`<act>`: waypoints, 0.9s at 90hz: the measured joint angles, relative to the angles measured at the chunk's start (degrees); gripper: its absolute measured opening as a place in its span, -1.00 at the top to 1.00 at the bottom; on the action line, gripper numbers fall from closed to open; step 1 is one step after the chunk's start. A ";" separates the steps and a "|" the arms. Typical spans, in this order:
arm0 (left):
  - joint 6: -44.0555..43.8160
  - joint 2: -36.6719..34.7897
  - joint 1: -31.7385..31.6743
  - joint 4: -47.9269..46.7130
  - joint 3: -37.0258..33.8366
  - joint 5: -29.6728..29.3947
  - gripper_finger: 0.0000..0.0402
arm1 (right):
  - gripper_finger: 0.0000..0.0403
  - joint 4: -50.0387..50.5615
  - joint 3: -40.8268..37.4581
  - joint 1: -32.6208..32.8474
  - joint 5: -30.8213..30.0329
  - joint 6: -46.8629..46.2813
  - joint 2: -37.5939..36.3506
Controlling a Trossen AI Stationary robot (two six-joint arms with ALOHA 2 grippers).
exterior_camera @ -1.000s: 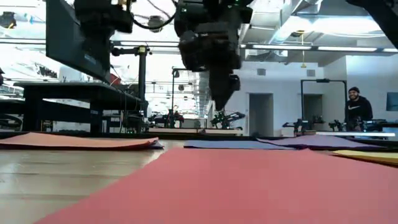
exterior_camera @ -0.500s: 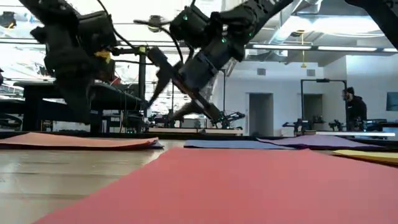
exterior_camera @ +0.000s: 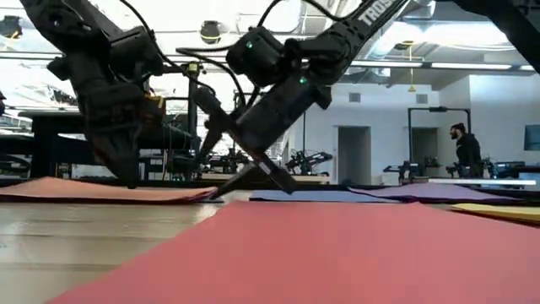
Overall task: Organize paper
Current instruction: Put the orange paper into the bottom left of the table
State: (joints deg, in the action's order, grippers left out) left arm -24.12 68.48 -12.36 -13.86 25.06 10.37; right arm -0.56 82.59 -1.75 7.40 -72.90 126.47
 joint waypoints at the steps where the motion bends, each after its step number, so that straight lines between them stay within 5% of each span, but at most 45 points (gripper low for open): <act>1: -0.16 0.30 0.06 0.08 0.00 -0.01 0.41 | 0.03 -0.09 0.01 0.03 0.00 0.00 0.04; 67: 0.25 6.61 1.20 4.84 0.13 -0.61 0.41 | 0.03 2.68 0.02 -0.25 1.65 2.86 -2.53; 81: 0.29 6.61 1.20 4.72 0.13 -0.63 0.41 | 0.03 9.35 -0.07 -0.87 6.30 5.08 -3.80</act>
State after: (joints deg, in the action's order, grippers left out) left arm -23.83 75.09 -11.16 -9.15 25.19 9.74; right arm 8.78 82.53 -2.62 13.70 -67.82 122.66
